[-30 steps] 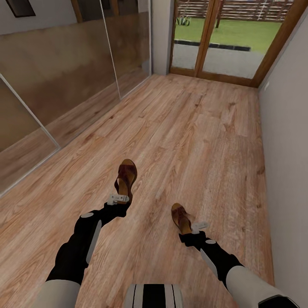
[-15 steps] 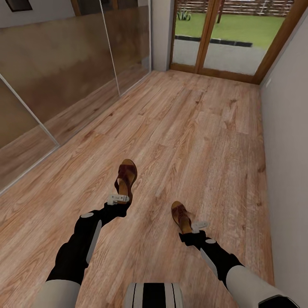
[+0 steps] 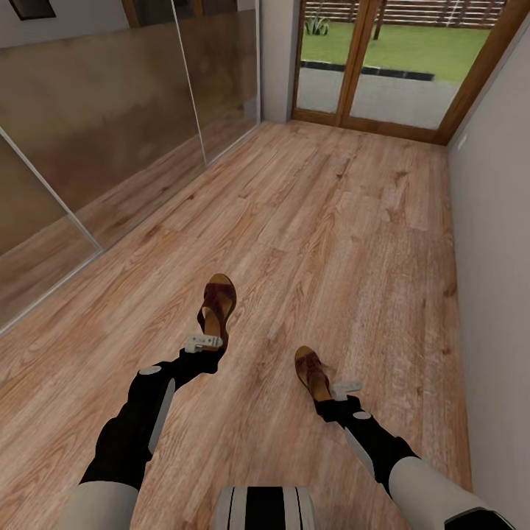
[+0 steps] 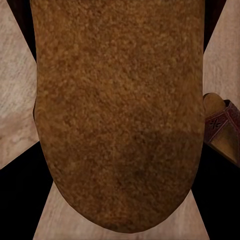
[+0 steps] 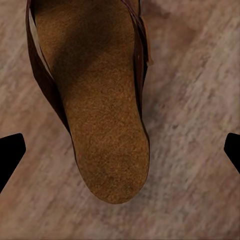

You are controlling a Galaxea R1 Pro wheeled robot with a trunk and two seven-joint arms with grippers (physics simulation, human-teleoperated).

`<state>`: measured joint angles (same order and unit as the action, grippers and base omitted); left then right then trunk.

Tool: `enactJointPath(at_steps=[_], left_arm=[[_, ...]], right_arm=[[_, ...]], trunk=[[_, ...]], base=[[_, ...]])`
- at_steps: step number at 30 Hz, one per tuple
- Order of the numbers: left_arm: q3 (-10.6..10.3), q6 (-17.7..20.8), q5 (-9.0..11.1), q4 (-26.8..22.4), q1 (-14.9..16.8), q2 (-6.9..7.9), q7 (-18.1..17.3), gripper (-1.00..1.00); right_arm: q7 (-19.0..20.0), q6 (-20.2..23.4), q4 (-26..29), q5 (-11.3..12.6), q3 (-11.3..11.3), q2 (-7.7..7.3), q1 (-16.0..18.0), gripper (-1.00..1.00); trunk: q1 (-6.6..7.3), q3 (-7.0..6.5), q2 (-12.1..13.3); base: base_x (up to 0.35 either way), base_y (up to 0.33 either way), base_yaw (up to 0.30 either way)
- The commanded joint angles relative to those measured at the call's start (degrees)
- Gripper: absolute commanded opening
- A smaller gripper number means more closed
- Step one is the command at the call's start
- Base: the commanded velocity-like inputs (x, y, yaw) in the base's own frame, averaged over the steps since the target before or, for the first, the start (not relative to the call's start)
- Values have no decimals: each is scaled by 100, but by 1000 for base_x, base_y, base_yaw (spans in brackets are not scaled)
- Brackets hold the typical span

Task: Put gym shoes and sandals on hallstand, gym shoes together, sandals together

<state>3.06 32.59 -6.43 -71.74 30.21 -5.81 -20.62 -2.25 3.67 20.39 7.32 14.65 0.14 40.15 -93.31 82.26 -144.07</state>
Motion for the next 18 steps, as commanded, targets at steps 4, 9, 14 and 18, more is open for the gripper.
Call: enactJointPath(at_steps=[4,9,14,18], left_arm=[[19,19,-60,-7,3,-8,-55,-100],[19,19,-60,-7,3,-8,-56,-100],[19,19,-60,-4,3,-8,-56,-100],[19,19,-60,-2,3,-8,-56,-100]], right_arm=[[-33,29,9,52,46,-5,1,100],[-36,29,9,51,46,-5,1,100],[-38,29,14,51,46,-5,1,100],[-38,29,20,51,41,-5,1,100]], trunk=[[1,5,-1],[-12,139,-8],[-25,285,-15],[-35,406,-20]], base=[[0,0,2],[0,0,96],[0,0,157],[0,0,124]])
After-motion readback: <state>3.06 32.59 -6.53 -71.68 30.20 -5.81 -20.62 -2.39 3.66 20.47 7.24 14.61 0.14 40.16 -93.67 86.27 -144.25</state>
